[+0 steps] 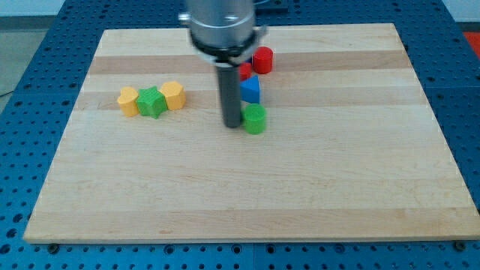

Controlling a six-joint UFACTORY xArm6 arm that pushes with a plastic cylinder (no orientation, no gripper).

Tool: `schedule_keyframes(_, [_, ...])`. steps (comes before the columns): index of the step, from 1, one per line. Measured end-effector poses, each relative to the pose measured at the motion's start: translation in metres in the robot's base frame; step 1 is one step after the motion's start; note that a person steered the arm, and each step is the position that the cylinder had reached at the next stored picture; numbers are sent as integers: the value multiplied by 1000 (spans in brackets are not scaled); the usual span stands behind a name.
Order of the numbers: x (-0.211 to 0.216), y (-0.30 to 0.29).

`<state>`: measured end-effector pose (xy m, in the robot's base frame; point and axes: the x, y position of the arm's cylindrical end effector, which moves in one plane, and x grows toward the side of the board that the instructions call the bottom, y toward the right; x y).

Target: Slide the green circle towards center right

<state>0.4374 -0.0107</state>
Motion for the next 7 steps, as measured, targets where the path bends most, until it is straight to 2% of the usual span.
schedule_keyframes(1, [-1, 43])
schedule_keyframes(2, [8, 24])
schedule_keyframes(3, [45, 14])
schedule_keyframes(4, [48, 42])
schedule_keyframes(7, [-35, 71])
